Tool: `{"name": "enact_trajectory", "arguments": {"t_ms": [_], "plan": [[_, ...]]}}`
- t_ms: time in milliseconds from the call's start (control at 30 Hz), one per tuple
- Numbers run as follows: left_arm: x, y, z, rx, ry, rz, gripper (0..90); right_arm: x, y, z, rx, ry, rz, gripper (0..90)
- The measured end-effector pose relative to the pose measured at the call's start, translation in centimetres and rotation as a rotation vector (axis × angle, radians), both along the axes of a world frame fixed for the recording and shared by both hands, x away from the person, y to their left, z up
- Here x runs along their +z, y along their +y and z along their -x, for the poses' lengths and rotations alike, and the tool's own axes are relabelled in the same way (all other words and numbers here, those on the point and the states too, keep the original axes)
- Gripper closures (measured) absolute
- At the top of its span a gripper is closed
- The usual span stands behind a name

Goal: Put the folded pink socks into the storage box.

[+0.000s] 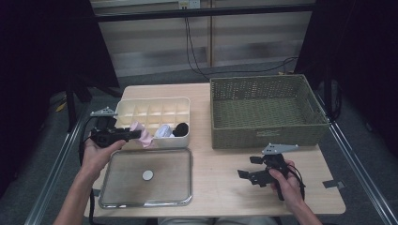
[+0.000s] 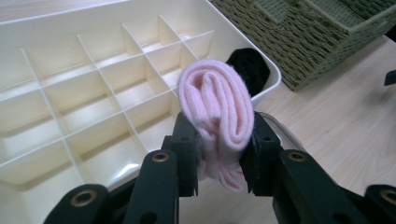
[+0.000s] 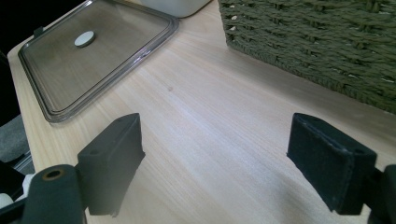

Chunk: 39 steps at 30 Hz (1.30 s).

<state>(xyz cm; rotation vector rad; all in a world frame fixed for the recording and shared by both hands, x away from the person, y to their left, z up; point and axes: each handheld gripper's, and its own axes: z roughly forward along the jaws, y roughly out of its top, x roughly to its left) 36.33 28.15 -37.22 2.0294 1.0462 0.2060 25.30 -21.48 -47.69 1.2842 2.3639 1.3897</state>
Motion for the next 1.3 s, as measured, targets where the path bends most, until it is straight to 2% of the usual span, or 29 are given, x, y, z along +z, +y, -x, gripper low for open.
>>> {"name": "enact_trajectory", "arguments": {"t_ms": [200, 400, 467, 533, 600, 700, 733, 833, 1033, 1067, 1100, 1167, 1300], "plan": [[0.6, 0.5, -1.0, 0.021, -0.005, 0.008, 69.5, -0.1, 0.0, -0.1, 0.002, 0.003, 0.000, 17.8], [1.5, 0.3, -2.1, 0.023, -0.024, -0.027, 69.5, -0.1, 0.1, -0.1, 0.002, 0.004, 0.000, 17.6], [1.3, 0.3, -2.5, 0.012, -0.023, -0.025, 69.5, -0.1, 0.1, -0.1, 0.001, 0.004, 0.000, 17.1], [0.9, 0.3, -2.9, 0.039, -0.029, -0.020, 69.5, -0.1, 0.1, -0.1, -0.001, 0.004, 0.001, 16.9], [0.6, 0.3, -3.3, 0.039, -0.022, -0.023, 69.6, -0.1, 0.0, -0.1, 0.004, 0.002, 0.002, 16.9], [0.1, 0.3, -3.7, 0.041, -0.013, -0.047, 69.7, -0.2, 0.0, -0.1, 0.005, 0.001, 0.002, 16.9], [0.0, 0.2, -3.7, 0.050, -0.008, -0.040, 69.7, -0.2, 0.0, -0.1, 0.004, 0.003, 0.001, 16.9], [-0.5, 0.2, -4.1, 0.045, -0.011, -0.066, 69.7, -0.2, 0.0, -0.1, 0.003, 0.003, 0.001, 16.9], [-1.1, -0.4, -4.7, 0.069, -0.004, -0.090, 69.7, -0.3, 0.1, -0.1, 0.001, 0.005, 0.002, 16.9], [-1.2, -0.3, -4.8, 0.062, -0.001, -0.108, 69.7, -0.3, 0.1, -0.1, 0.002, 0.006, 0.004, 16.9], [-1.4, -0.5, -4.9, 0.063, 0.002, -0.104, 69.7, -0.3, 0.1, -0.1, -0.001, 0.011, 0.004, 16.9], [-1.6, -0.7, -5.0, 0.052, 0.007, -0.128, 69.7, -0.3, 0.1, -0.1, 0.000, 0.012, 0.003, 16.9], [-1.9, -1.5, -5.0, 0.034, 0.003, -0.143, 69.7, -0.4, 0.1, -0.1, 0.000, 0.011, 0.002, 16.9]]}}
